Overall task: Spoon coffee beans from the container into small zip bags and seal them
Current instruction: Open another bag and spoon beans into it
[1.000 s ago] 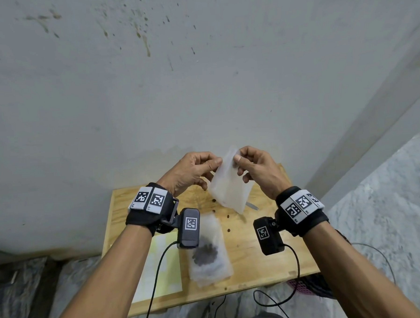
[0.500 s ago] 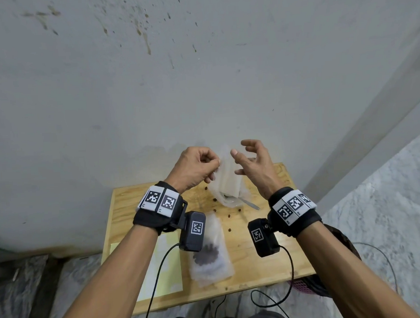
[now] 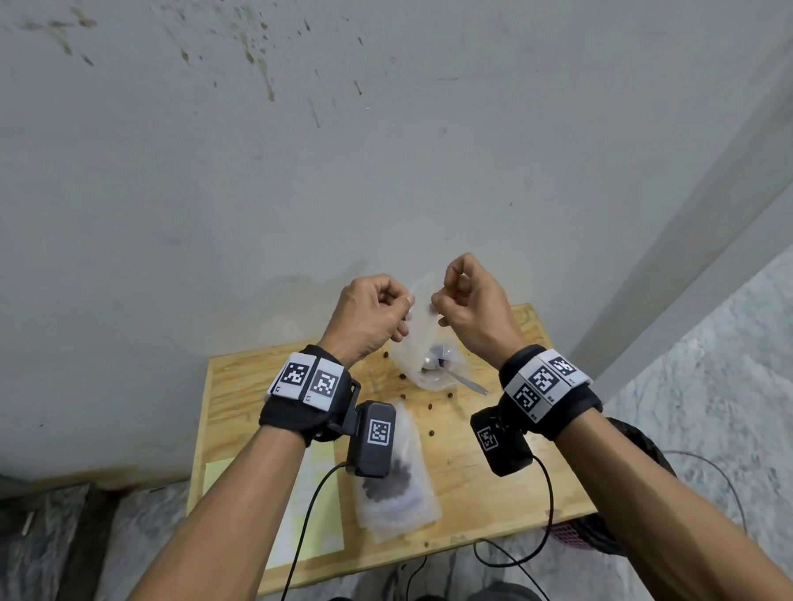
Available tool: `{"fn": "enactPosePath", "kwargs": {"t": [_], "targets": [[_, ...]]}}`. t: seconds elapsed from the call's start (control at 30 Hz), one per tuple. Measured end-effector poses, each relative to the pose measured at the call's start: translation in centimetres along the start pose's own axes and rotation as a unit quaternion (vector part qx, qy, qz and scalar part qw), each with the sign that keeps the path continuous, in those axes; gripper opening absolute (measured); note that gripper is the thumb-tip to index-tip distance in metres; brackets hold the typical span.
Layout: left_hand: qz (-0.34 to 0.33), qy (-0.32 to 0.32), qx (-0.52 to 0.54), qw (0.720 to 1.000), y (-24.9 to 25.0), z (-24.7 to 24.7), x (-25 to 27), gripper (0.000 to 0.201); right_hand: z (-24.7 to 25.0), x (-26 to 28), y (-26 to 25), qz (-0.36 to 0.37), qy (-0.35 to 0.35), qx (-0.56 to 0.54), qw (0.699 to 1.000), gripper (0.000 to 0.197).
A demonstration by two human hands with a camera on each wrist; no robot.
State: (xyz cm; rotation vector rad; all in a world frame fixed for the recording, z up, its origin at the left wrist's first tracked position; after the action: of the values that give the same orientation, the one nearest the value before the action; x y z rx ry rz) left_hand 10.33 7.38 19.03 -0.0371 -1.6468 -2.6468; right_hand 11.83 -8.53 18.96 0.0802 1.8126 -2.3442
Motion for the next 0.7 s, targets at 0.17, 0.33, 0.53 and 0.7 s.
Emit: {"fn": "enactPosePath", "kwargs": {"t": [0.17,0.33,0.53,0.7], "targets": [[-0.002,0.047,-0.036,0.998,0.1,1.0,-0.1,0.013,-1.0,0.2,0.1,0.087,-0.020,0.209,0.974,0.035],[-0.039,-0.032,-0.067,0.996,0.7,-0.3,0.4,0.011,-1.2,0.3,0.7,0.009,-0.066,0.165,0.984,0.031],[-0.109,-0.070,-0.145,0.981,0.4,0.1,1.2,0.067,-0.5,0.6,2.3,-0.124,-0.093,-0.058,0.986,0.012],[-0.124,-0.138,-0.335,0.924,-0.8,-2.7,1.5,0.139,-1.1,1.5,2.3,-0.146,-0.141,-0.112,0.973,0.013]]}}
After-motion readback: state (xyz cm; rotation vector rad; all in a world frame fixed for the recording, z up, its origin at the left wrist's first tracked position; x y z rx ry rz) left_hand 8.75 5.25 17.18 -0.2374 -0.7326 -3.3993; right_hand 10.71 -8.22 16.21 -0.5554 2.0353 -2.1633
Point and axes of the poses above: each hand's wrist, its own x-axis away from the middle knuckle, its own z-axis out of the back of the hand, y = z × x, the point moved 6 cm from there along -x, towards the middle knuckle, and after that the axes turned 4 degrees about -x, right-handed, at the moved point
